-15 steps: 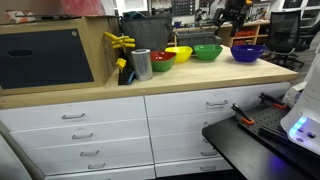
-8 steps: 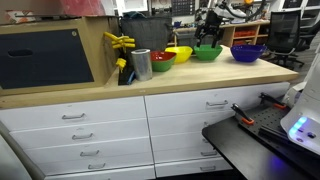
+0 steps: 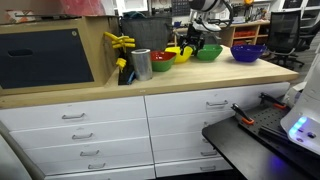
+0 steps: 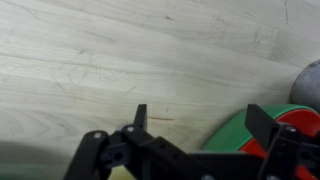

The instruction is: Remove the red bowl from the green bowl then move the green bowl at the front to the right and push the red bowl to the left.

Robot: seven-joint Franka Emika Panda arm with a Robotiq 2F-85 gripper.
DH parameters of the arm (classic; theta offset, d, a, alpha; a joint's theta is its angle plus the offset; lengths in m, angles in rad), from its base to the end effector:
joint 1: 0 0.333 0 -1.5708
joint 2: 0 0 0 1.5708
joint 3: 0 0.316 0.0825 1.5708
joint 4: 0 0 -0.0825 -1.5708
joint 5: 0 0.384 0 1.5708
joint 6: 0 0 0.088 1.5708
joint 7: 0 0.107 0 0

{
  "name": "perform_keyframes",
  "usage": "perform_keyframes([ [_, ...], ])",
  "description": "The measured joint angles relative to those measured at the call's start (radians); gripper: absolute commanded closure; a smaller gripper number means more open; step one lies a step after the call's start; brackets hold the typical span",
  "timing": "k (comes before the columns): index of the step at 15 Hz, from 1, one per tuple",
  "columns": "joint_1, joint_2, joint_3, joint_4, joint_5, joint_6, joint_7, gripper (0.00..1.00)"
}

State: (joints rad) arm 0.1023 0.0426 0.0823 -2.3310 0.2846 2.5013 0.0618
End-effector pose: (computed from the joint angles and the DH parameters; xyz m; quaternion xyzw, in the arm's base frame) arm 0.5142 0.0941 0.3313 -0.9925 0.0474 -0.0511 0.1006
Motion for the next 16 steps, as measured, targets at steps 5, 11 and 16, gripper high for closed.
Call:
perform_keyframes([
  [5, 0.001, 0.099, 0.021, 0.159, 0.01, 0.0, 0.065, 0.0],
  [11, 0.001, 0.198, 0.014, 0.249, -0.036, 0.078, 0.133, 0.0],
  [16, 0.005, 0.263, 0.012, 0.305, -0.074, 0.134, 0.165, 0.29],
])
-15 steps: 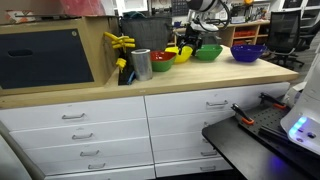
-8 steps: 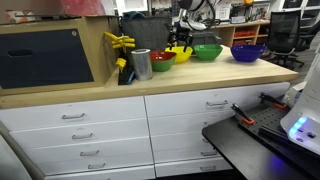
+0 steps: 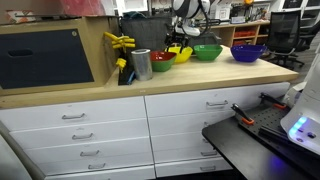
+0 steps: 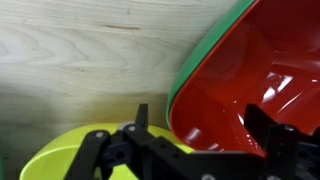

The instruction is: Remove the red bowl from the green bowl then move the green bowl at the front to the right and push the red bowl to the left.

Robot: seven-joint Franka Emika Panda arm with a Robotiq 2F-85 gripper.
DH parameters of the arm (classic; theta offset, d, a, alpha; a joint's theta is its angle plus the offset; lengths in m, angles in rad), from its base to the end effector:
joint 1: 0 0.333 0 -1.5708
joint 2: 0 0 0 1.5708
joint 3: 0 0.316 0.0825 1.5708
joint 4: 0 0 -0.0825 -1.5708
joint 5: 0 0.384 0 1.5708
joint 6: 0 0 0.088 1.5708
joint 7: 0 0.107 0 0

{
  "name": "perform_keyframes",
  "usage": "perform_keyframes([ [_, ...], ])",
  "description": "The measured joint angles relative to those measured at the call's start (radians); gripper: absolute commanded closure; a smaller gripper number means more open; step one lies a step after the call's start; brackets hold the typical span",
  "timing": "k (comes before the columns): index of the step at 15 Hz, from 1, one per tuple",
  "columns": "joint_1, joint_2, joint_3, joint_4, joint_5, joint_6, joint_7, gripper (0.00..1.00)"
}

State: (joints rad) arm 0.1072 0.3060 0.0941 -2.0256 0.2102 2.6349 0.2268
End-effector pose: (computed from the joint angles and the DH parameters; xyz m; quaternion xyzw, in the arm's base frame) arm 0.6134 0.1172 0.3289 -0.9806 0.0997 -0.1299 0.1079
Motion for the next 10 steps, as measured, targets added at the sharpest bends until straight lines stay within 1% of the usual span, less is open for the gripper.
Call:
perform_keyframes([
  [1, 0.003, 0.009, -0.001, 0.009, -0.004, 0.005, 0.004, 0.31],
  [2, 0.005, 0.017, -0.001, 0.018, -0.008, 0.009, 0.011, 0.38],
  [5, 0.008, 0.033, -0.001, 0.037, -0.01, 0.016, 0.015, 0.63],
  [7, 0.008, 0.036, -0.003, 0.046, -0.01, 0.016, 0.015, 0.77],
  [10, 0.008, 0.036, -0.008, 0.053, -0.01, 0.016, 0.015, 1.0],
])
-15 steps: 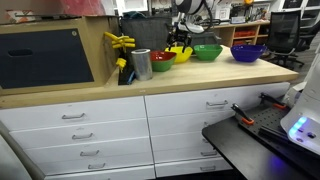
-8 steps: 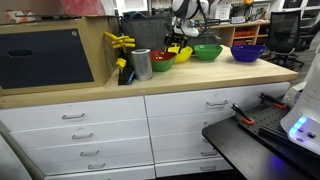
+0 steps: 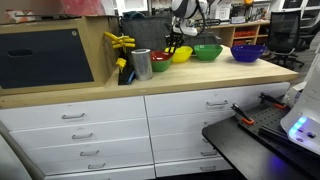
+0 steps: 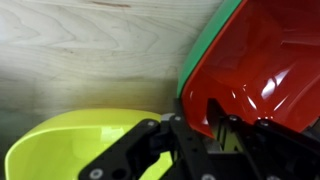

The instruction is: Remove the red bowl from the green bowl then move the green bowl at the front to the right and push the red bowl to the left.

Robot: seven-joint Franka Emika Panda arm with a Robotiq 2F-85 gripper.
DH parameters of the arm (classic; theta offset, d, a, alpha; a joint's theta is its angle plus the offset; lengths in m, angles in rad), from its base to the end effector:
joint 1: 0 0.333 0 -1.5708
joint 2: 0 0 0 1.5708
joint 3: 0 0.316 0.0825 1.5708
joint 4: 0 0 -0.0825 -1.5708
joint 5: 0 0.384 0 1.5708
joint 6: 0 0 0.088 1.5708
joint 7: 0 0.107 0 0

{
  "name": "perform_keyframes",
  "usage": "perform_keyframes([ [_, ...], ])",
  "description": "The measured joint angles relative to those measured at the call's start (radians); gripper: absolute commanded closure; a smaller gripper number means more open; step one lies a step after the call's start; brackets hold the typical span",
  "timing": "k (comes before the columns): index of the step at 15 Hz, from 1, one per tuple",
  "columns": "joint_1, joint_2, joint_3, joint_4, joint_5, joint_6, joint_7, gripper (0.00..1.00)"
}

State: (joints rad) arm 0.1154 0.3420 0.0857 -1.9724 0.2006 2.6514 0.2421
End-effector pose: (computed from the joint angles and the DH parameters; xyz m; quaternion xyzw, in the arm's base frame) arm 0.6290 0.1195 0.3321 -0.9777 0.1040 -0.1459 0.1098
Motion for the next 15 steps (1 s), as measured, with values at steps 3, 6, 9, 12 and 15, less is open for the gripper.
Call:
perform_keyframes([
  [3, -0.001, 0.0, -0.007, 0.002, 0.0, 0.0, 0.0, 1.0],
  [6, -0.002, 0.0, -0.012, 0.002, 0.0, 0.0, 0.0, 1.0],
  [9, -0.002, 0.0, -0.013, 0.002, 0.0, 0.0, 0.0, 1.0],
  [12, -0.002, 0.0, -0.014, 0.002, 0.0, 0.0, 0.0, 1.0],
  [15, -0.002, -0.006, -0.014, 0.002, 0.001, -0.001, 0.001, 1.0],
])
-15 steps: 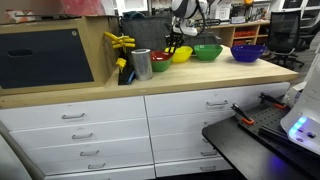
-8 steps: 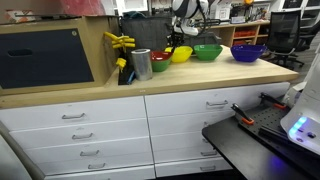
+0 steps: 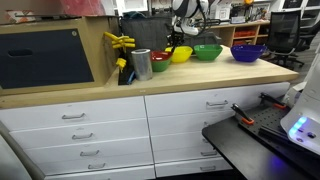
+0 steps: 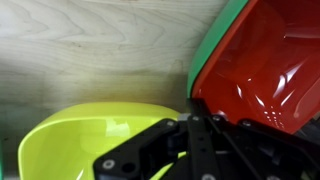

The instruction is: Remove the red bowl from the green bowl then move the green bowl at the front to the right and push the red bowl to the left.

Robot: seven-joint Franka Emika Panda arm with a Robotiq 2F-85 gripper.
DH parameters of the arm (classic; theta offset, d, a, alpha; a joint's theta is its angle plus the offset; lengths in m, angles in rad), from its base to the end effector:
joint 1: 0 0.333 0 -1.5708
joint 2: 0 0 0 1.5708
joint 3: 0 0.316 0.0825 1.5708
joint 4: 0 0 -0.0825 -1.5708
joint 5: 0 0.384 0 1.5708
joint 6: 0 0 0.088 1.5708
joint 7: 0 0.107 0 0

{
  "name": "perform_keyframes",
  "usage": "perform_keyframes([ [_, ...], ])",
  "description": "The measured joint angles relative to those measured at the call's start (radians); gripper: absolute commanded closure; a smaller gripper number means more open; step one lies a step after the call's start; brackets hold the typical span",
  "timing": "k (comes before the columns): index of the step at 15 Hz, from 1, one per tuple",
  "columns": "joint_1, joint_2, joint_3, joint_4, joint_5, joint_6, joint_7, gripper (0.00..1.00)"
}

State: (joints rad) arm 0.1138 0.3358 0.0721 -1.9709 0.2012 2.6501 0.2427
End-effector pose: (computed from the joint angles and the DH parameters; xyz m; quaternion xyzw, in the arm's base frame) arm 0.6310 0.1105 0.3364 -0.9765 0.1109 -0.1501 0.1075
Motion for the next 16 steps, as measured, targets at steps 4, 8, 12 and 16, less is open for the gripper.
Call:
perform_keyframes([
  [4, 0.001, -0.03, 0.001, -0.003, 0.001, -0.012, 0.001, 1.0],
  [8, 0.001, -0.087, 0.003, -0.01, 0.002, -0.054, 0.001, 1.0],
  [12, -0.007, -0.183, 0.002, -0.013, 0.009, -0.157, 0.001, 1.0],
  [16, -0.02, -0.297, -0.003, -0.015, 0.009, -0.294, 0.001, 1.0],
])
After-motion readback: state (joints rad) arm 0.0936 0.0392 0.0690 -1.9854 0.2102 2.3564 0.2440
